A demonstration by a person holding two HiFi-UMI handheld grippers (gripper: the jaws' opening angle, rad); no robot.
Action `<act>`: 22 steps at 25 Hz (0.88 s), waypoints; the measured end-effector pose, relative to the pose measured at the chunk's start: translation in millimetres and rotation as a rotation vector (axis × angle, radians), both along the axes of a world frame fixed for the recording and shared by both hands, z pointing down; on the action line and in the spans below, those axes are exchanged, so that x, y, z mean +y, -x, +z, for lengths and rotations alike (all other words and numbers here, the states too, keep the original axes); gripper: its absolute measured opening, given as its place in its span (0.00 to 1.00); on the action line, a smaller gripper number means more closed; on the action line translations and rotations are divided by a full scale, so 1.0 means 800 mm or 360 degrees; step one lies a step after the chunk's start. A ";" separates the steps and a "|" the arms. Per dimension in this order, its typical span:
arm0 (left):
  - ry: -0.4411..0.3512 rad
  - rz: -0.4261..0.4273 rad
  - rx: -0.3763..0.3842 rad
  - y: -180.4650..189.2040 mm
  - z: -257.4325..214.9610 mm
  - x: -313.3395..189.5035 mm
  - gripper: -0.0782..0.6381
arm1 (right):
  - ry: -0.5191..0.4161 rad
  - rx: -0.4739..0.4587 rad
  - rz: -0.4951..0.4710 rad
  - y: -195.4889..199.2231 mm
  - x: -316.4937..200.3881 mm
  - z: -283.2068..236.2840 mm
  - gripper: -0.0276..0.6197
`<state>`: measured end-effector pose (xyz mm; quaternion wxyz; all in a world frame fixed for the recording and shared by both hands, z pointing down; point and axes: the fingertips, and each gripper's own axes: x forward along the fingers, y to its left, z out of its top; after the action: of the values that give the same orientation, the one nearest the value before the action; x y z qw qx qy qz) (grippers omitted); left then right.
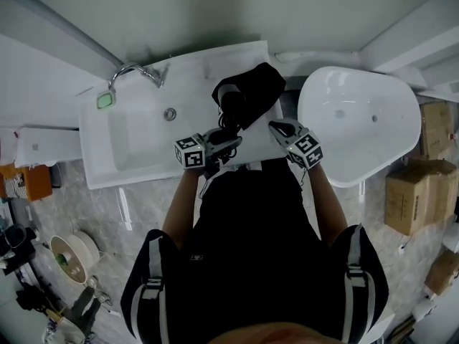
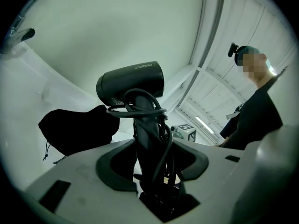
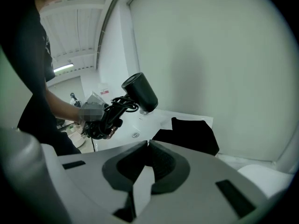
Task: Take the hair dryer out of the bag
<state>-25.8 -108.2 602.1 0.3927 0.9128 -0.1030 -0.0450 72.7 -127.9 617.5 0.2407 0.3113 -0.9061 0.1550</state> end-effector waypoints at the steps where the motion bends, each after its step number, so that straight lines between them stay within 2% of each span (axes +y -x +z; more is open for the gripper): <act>1: 0.0004 0.0010 0.0012 -0.001 -0.001 0.001 0.39 | 0.0009 -0.0004 -0.0007 0.001 0.005 0.002 0.15; 11: 0.0048 0.0021 0.0069 0.002 -0.008 0.002 0.39 | 0.0013 0.0006 0.0024 0.007 0.012 0.006 0.14; 18: 0.0069 -0.0052 0.0059 0.008 -0.012 -0.010 0.39 | 0.0057 0.0016 -0.0025 0.012 0.011 0.014 0.14; 22: 0.0082 -0.0098 0.0106 0.010 -0.016 -0.008 0.39 | 0.0068 0.0003 -0.0060 0.016 0.012 0.015 0.14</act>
<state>-34.0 -114.4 589.0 0.4178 0.8967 -0.1192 -0.0846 60.0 -118.2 629.5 0.2509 0.2891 -0.9082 0.1695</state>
